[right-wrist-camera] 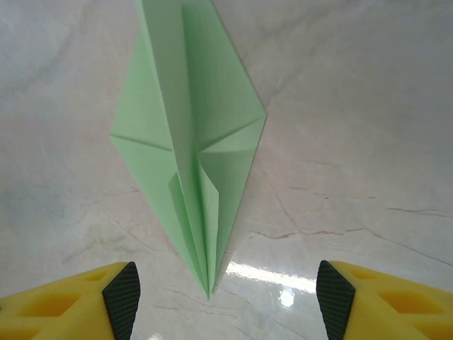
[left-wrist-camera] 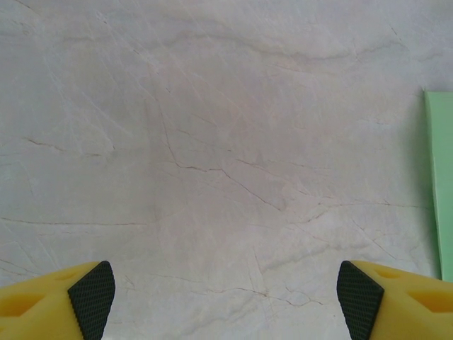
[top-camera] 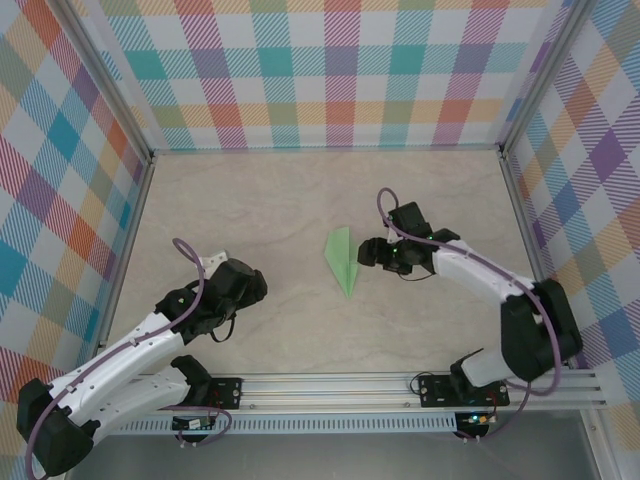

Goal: Fold a paper plane with a square sheet of paper (pick it up from the middle)
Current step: Reset both arms

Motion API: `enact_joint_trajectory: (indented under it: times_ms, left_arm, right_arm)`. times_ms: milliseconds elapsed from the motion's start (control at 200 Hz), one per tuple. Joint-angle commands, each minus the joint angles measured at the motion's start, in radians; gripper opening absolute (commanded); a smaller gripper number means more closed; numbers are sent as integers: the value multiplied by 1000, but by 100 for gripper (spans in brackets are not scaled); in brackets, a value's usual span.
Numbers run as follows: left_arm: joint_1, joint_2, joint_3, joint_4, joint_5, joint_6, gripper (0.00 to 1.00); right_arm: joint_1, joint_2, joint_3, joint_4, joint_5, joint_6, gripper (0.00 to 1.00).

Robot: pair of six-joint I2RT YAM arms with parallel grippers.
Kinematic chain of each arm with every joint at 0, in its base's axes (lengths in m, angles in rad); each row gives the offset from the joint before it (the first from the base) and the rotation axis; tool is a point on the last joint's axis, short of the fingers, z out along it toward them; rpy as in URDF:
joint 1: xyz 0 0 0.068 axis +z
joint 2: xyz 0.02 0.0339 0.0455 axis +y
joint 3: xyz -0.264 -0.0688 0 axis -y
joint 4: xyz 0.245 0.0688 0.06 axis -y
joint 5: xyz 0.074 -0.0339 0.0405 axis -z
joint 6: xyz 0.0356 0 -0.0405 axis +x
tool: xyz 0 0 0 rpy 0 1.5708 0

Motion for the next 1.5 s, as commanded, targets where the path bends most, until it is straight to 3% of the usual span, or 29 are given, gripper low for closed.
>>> enact_joint_trajectory:
  times_ms: [0,170,430,530,675,905,1150,1295,1495]
  left_arm:
    - [10,-8,-11,-1,32,-17,85]
    - [11,2,-14,-1,51,-18,85]
    - [12,15,-11,-12,62,-13,85]
    - [14,18,-13,-6,68,-12,85]
    - [15,24,-11,-6,71,-11,85]
    - [18,25,-4,-15,73,-17,85]
    - [21,8,-7,-32,61,-23,85]
    - [21,7,-8,-31,62,-28,85]
    - [24,8,-10,-25,65,-29,86]
  right_arm:
    - [30,80,81,53,-102,-1,71]
    - [54,231,161,51,-96,-14,69]
    - [99,339,232,14,-51,-26,67]
    - [121,354,247,0,-24,-29,62]
    - [165,399,316,-102,109,-18,42]
    - [226,532,492,-276,259,14,36]
    - [255,600,607,-356,309,40,28]
    - [263,660,696,-455,369,66,19]
    - [266,681,776,-527,452,55,16]
